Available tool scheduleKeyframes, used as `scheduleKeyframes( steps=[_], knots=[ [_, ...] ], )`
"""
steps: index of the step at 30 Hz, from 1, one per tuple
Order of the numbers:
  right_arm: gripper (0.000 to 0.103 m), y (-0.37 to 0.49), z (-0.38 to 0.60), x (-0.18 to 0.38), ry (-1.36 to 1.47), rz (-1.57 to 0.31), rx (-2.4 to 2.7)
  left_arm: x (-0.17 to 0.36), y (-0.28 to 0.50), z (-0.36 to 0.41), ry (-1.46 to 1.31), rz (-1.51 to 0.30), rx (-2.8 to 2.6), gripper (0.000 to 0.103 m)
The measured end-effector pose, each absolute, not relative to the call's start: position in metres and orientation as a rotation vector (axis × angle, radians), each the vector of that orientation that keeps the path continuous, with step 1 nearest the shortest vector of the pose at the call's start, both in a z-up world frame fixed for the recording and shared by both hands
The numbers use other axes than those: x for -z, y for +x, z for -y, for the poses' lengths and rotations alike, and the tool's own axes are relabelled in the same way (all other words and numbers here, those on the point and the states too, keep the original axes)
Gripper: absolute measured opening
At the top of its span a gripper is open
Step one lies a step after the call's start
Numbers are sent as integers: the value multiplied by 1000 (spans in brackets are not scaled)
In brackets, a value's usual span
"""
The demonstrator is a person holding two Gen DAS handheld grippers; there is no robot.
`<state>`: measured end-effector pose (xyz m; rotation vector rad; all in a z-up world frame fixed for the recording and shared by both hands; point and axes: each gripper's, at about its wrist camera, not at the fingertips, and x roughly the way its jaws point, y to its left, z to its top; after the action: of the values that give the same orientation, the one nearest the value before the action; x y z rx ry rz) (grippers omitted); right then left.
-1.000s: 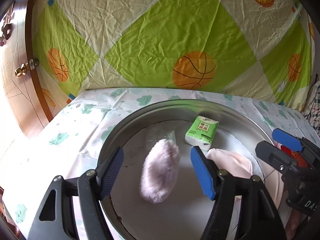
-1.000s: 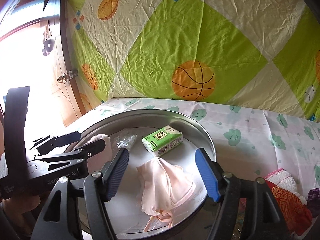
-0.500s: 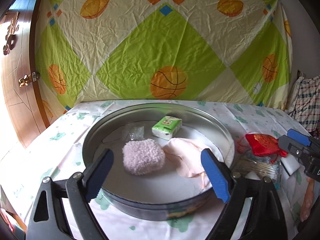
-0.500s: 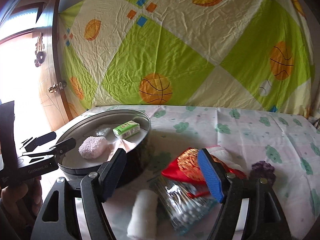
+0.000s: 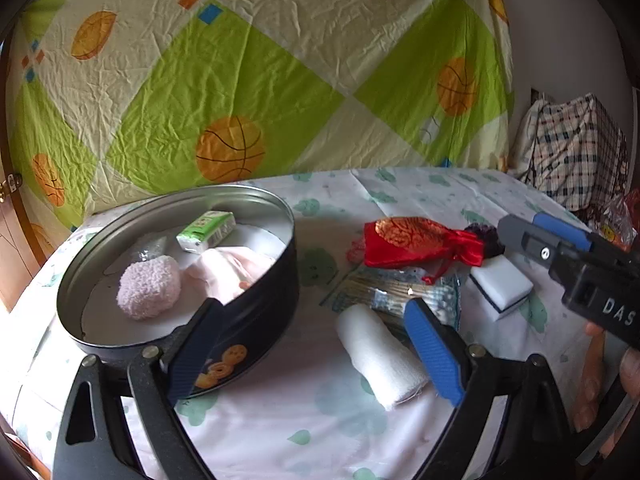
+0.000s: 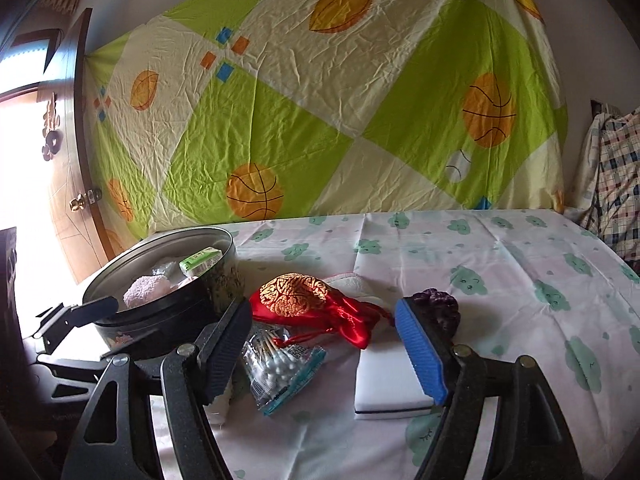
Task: Organize soft objects
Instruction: 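Grasp the white rolled towel with the left gripper while the right grasps the white sponge block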
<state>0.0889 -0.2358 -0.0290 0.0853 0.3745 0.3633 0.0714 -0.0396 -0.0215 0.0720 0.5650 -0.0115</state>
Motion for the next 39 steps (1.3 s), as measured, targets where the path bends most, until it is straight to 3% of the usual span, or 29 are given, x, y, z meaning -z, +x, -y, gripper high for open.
scheduleKeyframes(
  steps=[8, 16, 39],
  knots=[
    [76, 94, 255, 32, 173, -386, -344, 47, 96, 59, 79, -715, 38, 84],
    [76, 106, 264, 39, 192, -461, -292, 54, 107, 64, 55, -781, 107, 33],
    [76, 152, 255, 61, 73, -702, -245, 15, 106, 40, 41, -495, -13, 29]
  ],
)
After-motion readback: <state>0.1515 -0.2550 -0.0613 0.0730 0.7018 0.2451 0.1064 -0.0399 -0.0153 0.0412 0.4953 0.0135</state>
